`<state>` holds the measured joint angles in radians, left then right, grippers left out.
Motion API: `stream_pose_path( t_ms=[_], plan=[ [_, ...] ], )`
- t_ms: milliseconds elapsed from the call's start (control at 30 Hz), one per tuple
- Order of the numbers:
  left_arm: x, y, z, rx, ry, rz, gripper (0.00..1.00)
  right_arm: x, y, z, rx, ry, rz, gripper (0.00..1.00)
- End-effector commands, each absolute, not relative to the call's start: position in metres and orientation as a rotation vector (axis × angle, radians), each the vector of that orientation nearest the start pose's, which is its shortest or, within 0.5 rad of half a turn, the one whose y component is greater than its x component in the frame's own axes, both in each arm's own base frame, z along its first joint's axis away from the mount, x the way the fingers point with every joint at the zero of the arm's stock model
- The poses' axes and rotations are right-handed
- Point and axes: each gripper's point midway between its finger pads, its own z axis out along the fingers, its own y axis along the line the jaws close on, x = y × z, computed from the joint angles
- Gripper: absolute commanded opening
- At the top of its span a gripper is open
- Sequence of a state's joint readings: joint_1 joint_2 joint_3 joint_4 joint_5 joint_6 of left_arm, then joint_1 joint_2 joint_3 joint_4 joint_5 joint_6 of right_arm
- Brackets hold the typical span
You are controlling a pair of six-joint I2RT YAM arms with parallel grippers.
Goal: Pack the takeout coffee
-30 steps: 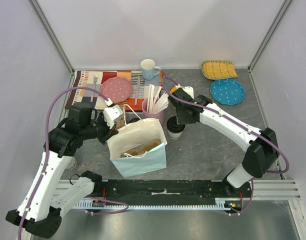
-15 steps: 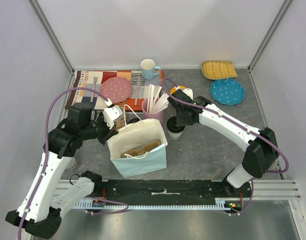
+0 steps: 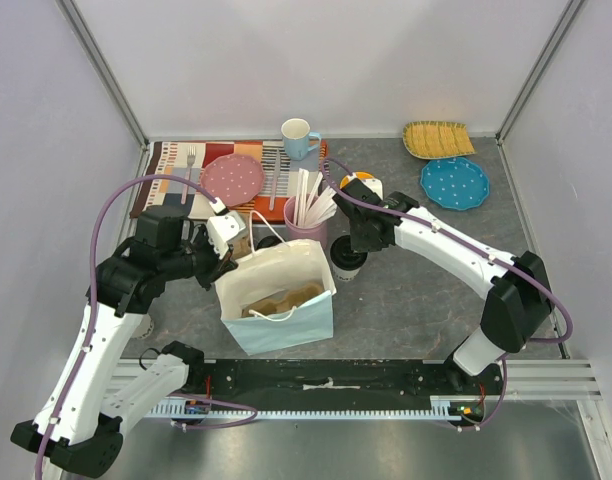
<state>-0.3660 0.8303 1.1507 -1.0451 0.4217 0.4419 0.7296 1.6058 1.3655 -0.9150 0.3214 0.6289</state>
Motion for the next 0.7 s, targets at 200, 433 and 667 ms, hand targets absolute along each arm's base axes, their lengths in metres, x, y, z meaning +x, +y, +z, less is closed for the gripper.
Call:
stream_pose_path(
  t_ms=[200, 433, 667],
  plan=[
    [0.176, -0.133, 0.264, 1.081, 1.924, -0.471, 0.02, 0.288, 0.213, 0.143, -0.076, 2.596, 0.021, 0.06],
    [0.175, -0.135, 0.265, 1.075, 1.921, -0.494, 0.02, 0.284, 0.214, 0.179, -0.208, 2.583, 0.055, 0.00],
    [0.175, -0.141, 0.267, 1.085, 1.901, -0.531, 0.02, 0.275, 0.208, 0.242, -0.231, 2.516, 0.121, 0.00]
  ],
)
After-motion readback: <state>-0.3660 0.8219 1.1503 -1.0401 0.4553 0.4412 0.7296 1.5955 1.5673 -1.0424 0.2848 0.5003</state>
